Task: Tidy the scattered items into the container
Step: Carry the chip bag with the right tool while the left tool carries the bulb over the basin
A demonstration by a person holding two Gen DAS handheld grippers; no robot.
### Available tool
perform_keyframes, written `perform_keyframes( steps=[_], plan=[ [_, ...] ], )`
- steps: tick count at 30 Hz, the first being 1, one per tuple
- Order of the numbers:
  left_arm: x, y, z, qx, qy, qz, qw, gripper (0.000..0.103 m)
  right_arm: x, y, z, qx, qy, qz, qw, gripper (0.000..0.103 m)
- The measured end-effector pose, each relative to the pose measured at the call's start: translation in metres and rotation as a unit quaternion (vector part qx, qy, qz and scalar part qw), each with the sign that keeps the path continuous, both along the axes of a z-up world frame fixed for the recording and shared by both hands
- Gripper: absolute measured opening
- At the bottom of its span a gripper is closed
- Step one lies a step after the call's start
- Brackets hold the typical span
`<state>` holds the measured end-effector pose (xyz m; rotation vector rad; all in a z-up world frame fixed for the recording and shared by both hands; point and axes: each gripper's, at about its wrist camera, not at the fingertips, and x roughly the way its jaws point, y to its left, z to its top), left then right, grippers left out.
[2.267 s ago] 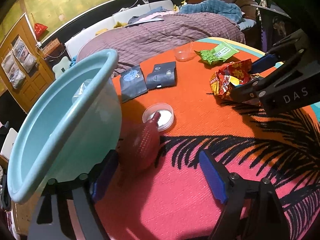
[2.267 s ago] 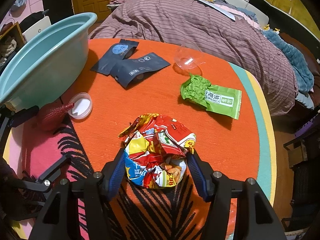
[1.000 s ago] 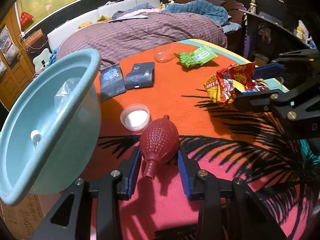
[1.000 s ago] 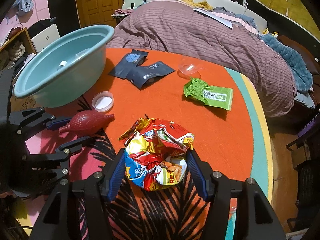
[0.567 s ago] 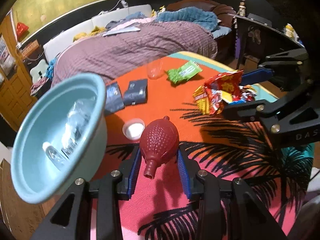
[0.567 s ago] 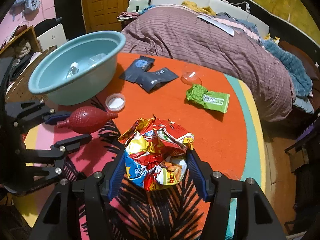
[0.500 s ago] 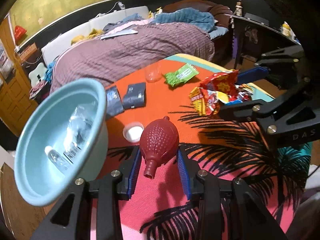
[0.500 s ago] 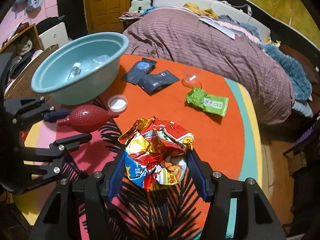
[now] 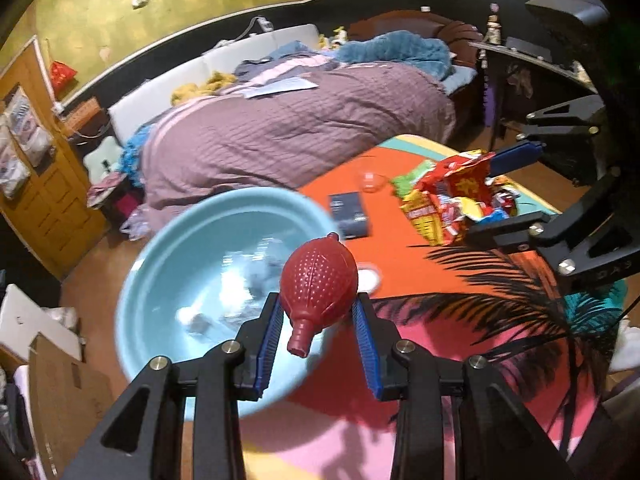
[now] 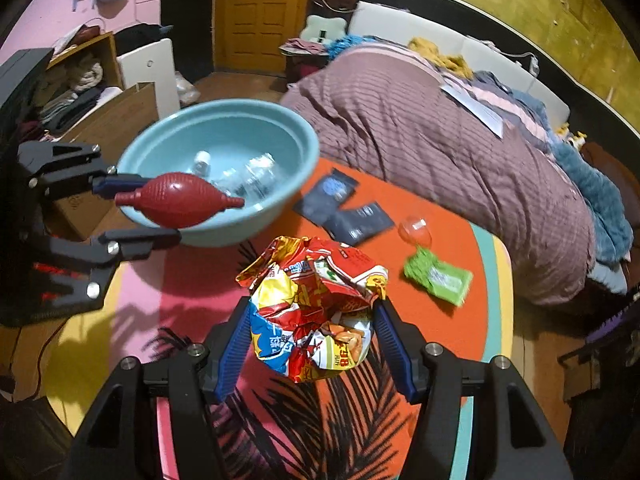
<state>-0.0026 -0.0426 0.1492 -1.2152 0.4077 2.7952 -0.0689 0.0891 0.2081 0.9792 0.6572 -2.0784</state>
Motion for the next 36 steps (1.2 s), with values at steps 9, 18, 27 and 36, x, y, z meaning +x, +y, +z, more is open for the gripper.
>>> perform_keyframes(
  steps=[9,18,27,36],
  plan=[
    [0.002,-0.057,0.007,-0.004,-0.015,0.038,0.9992,0.039,-0.002,-0.056,0.013,-0.005,-0.010,0.047,0.999,0.064],
    [-0.019,-0.094,0.001,-0.009,-0.046,0.056,0.9973,0.039,-0.016,-0.118,0.013,0.011,-0.027,0.084,0.996,0.064],
    [-0.058,-0.121,-0.021,0.001,-0.080,0.062,0.9949,0.039,-0.041,-0.160,-0.010,0.016,-0.056,0.089,0.994,0.064],
    [-0.083,-0.130,-0.047,0.011,-0.112,0.061,0.9918,0.039,-0.061,-0.183,-0.043,0.027,-0.078,0.080,0.993,0.064]
  ],
)
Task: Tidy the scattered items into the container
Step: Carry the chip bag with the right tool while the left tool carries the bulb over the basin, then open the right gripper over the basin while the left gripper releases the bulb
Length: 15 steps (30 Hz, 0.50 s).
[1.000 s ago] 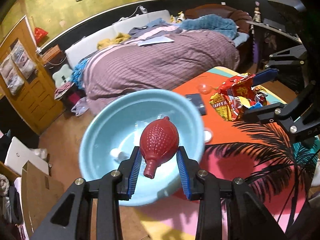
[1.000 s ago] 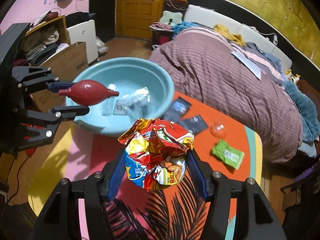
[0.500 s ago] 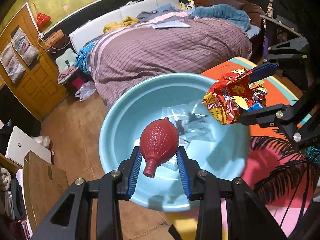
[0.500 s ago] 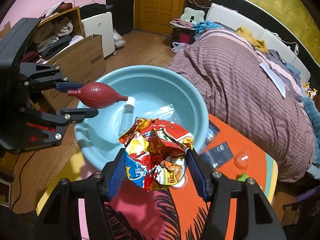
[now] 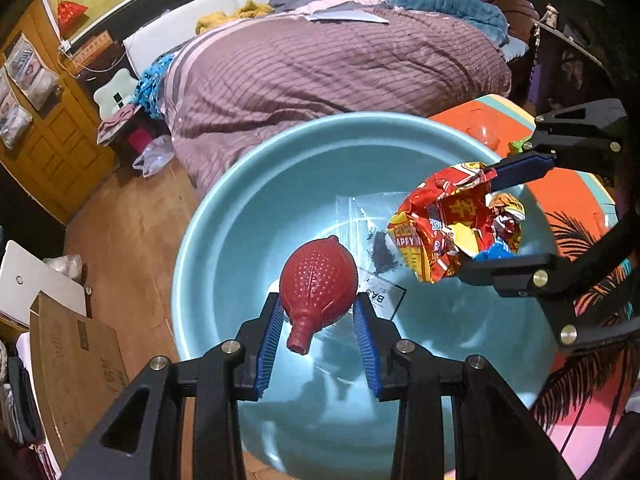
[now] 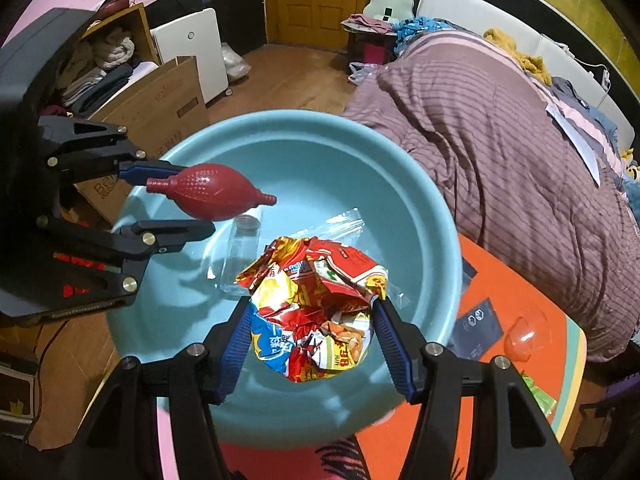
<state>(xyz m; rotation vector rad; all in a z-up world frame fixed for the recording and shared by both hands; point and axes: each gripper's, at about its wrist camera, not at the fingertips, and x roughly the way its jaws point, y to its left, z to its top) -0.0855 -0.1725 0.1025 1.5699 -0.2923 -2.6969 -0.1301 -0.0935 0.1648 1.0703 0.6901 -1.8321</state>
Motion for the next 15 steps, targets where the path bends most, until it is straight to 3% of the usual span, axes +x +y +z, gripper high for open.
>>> perform_keyframes(
  steps=[15],
  plan=[
    [-0.007,-0.015,-0.022,0.011,-0.027,0.020,0.9994,0.040,-0.004,-0.010,-0.025,0.013,-0.009,0.000,1.000,0.067]
  ],
)
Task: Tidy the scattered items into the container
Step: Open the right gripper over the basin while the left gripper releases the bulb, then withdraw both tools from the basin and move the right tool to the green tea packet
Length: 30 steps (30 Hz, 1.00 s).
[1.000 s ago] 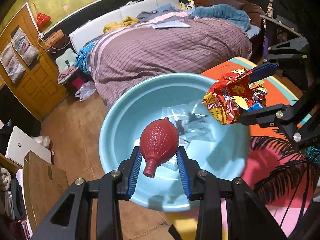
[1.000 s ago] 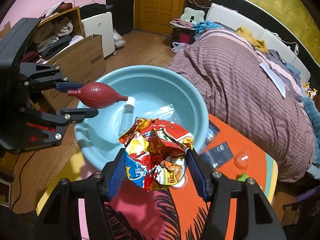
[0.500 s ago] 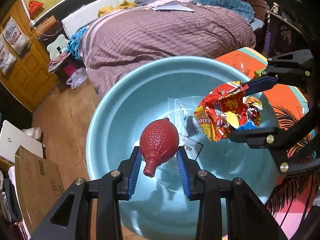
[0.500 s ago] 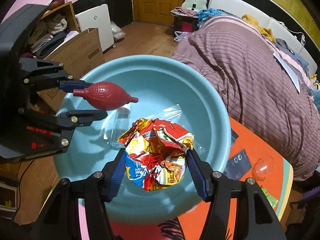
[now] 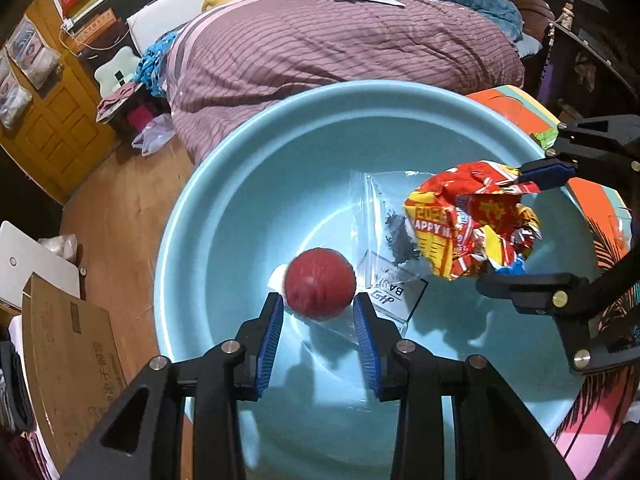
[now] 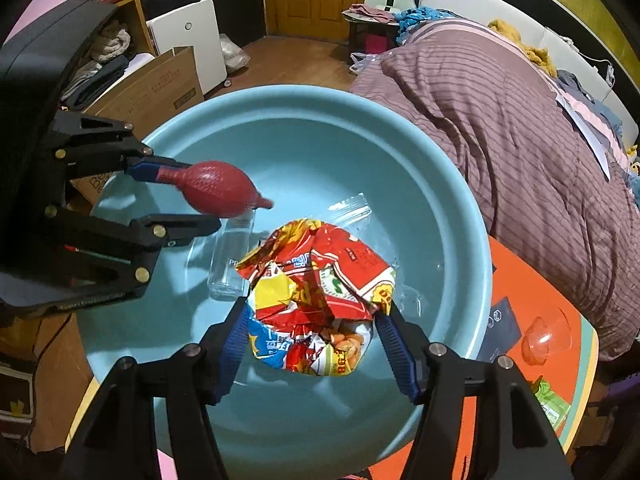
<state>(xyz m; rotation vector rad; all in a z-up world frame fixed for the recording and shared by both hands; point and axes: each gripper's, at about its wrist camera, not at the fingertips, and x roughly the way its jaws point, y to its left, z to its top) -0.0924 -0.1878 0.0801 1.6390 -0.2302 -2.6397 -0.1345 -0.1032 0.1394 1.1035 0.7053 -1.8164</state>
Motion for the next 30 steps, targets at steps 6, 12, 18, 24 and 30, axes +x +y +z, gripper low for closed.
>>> perform_keyframes(
  steps=[6,12,18,24,30],
  plan=[
    [0.003,0.000,-0.001,0.001,-0.005,0.005,1.0000,0.061,0.002,0.000,0.000,0.001,0.003,0.000,1.000,0.070],
    [0.006,-0.001,0.009,0.001,0.006,0.013,0.9999,0.079,0.006,0.004,0.008,-0.006,0.014,-0.005,1.000,0.086],
    [0.011,0.003,0.019,-0.010,0.012,0.014,0.9998,0.084,0.004,0.003,0.017,-0.018,0.009,-0.014,1.000,0.089],
    [0.014,0.010,0.030,-0.018,0.017,0.012,0.9996,0.084,0.013,0.015,0.034,-0.026,0.015,-0.017,0.999,0.089],
    [0.017,0.031,0.052,-0.023,0.033,-0.001,0.9992,0.086,0.012,0.041,0.054,-0.032,0.033,-0.037,0.998,0.089]
  ],
)
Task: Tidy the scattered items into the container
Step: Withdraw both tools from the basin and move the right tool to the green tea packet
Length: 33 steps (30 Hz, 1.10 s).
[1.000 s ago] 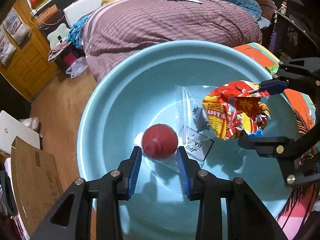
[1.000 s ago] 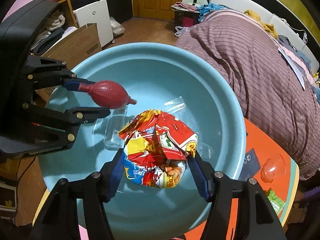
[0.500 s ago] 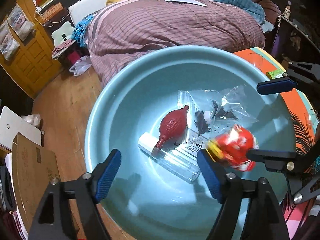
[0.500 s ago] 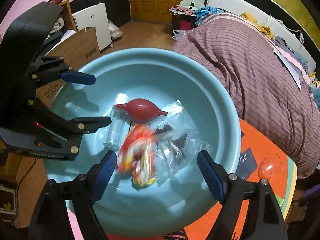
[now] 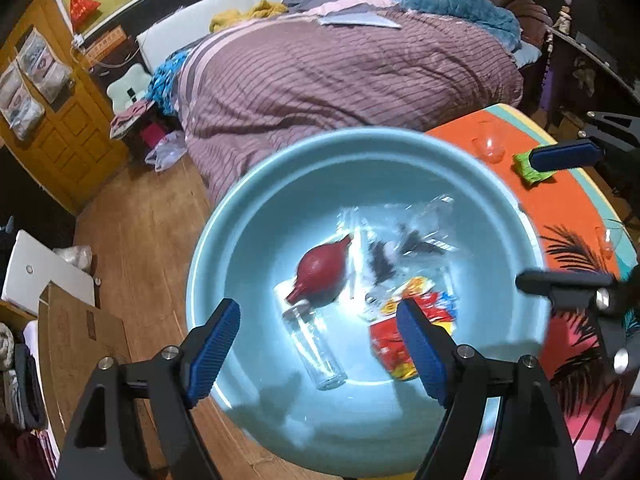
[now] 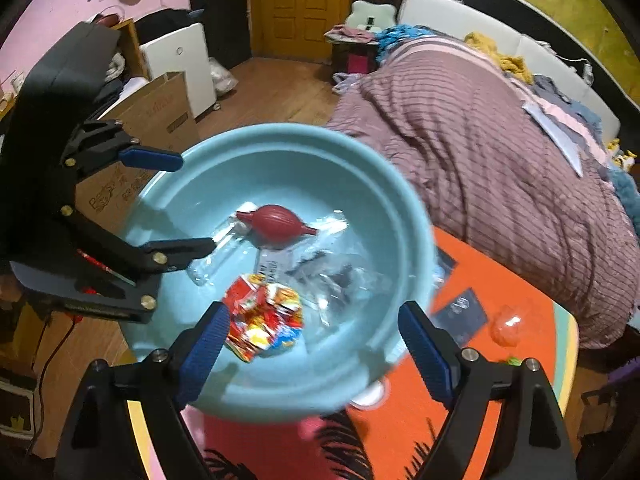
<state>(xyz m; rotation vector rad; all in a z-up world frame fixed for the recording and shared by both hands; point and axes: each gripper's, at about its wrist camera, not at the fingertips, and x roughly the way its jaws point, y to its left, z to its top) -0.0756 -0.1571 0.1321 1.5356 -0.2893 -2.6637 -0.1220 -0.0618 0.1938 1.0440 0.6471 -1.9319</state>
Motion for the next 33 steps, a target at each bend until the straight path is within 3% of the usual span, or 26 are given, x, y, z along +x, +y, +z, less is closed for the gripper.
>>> perform_keyframes(
  steps=[9,19,25,33],
  plan=[
    [0.003,0.061,0.021,-0.008,0.009,-0.053,0.9985,0.087,-0.020,0.078,0.025,-0.008,0.005,-0.087,0.996,0.093],
    [0.010,0.131,0.047,-0.002,0.037,-0.121,0.9920,0.088,-0.025,0.157,0.033,-0.006,0.002,-0.160,0.987,0.098],
    [0.021,0.171,0.036,0.005,0.028,-0.162,0.9865,0.088,-0.045,0.197,0.013,-0.018,-0.024,-0.225,0.974,0.099],
    [0.028,0.209,0.015,0.004,0.012,-0.194,0.9810,0.088,-0.073,0.218,-0.023,-0.005,-0.049,-0.275,0.960,0.099]
  ],
)
